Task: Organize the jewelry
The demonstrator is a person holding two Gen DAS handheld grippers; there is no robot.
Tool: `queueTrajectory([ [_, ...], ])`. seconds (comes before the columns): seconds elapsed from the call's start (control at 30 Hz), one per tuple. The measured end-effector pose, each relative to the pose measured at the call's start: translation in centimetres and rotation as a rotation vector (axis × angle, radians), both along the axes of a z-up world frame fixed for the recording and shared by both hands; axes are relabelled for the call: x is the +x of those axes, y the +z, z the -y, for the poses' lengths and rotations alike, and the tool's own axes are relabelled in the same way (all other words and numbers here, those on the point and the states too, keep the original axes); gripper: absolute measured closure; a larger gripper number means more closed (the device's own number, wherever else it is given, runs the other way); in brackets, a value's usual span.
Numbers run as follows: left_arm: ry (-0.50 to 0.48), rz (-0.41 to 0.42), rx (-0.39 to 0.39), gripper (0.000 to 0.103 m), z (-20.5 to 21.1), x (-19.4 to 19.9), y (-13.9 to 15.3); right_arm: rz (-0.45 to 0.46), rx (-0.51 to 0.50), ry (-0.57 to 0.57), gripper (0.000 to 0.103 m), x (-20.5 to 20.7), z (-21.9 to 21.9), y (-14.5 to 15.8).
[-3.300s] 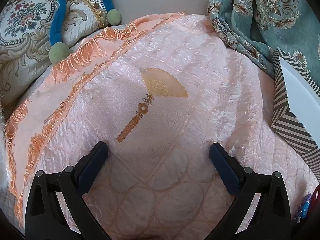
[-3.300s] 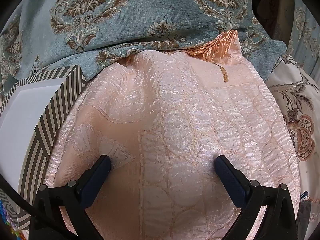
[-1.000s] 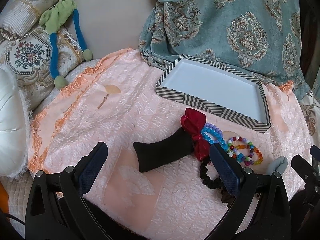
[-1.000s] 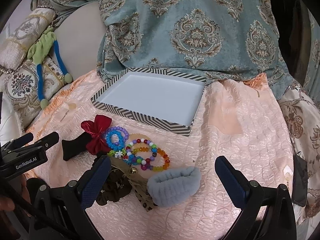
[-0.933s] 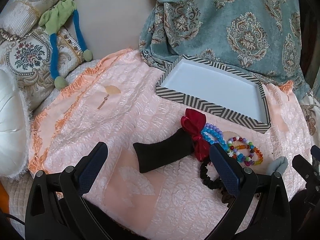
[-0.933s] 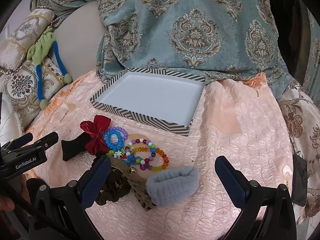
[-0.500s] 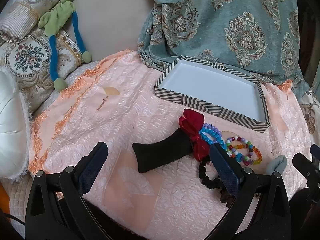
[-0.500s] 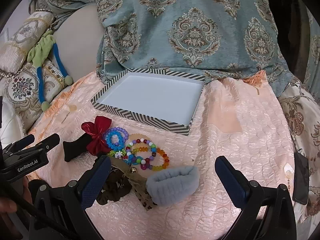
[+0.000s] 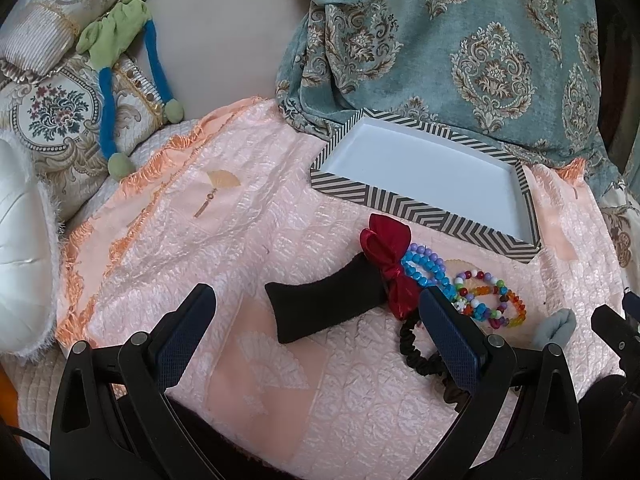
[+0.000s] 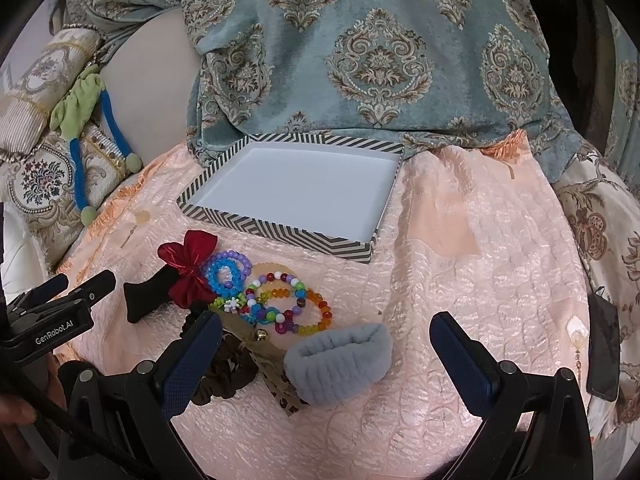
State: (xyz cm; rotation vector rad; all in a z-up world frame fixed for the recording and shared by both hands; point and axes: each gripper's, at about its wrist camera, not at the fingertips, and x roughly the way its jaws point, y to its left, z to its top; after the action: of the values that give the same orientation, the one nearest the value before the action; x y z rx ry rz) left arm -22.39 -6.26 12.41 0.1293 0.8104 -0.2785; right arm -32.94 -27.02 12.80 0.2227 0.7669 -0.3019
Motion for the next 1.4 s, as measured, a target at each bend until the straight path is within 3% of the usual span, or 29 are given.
queueTrajectory([
  [1.4,-0.054,0.006,-0.009,0.001,1.3,-1.5,0.8,-0.012,-0.025,0.034,0.0,-0.1,-1.7,0.7],
])
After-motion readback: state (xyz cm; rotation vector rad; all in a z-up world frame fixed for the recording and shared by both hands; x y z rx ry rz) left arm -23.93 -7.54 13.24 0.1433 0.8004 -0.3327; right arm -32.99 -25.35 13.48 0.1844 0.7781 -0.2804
